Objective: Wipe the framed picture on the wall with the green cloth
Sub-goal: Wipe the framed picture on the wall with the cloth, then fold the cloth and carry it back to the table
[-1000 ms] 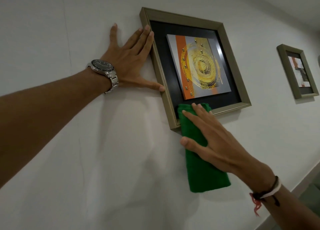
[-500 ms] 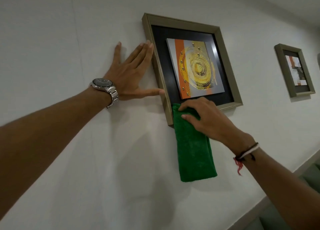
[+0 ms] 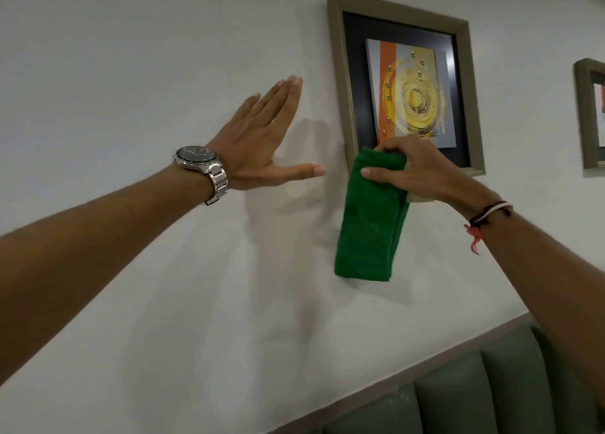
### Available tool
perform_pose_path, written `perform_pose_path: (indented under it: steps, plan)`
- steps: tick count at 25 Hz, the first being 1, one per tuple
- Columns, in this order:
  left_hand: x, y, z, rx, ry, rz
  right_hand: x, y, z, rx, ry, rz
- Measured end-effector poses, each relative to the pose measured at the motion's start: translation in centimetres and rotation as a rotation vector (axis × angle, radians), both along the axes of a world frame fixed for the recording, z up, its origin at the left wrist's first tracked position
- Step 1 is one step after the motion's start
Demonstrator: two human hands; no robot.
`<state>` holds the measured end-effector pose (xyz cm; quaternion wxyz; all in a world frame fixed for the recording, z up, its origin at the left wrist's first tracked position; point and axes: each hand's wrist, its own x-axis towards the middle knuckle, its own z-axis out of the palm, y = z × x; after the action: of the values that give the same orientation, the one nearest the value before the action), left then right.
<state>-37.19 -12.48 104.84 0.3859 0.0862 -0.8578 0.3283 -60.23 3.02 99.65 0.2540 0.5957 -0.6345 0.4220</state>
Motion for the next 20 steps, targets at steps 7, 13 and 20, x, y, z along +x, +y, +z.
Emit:
perform_pose_path:
  steps: [7, 13, 20]
  plan:
    - [7.6, 1.4, -4.1, 0.765, -0.117, -0.196, 11.9, -2.3, -0.2, -0.228, -0.295, 0.352]
    - [20.5, -0.4, -4.6, 1.2, 0.018, -0.237, 19.1, -4.1, -2.1, -0.252, -0.76, 0.684]
    - [33.0, -2.4, -9.3, 1.386, 0.473, -0.335, 27.0, -7.3, -8.7, -0.042, -0.964, 0.791]
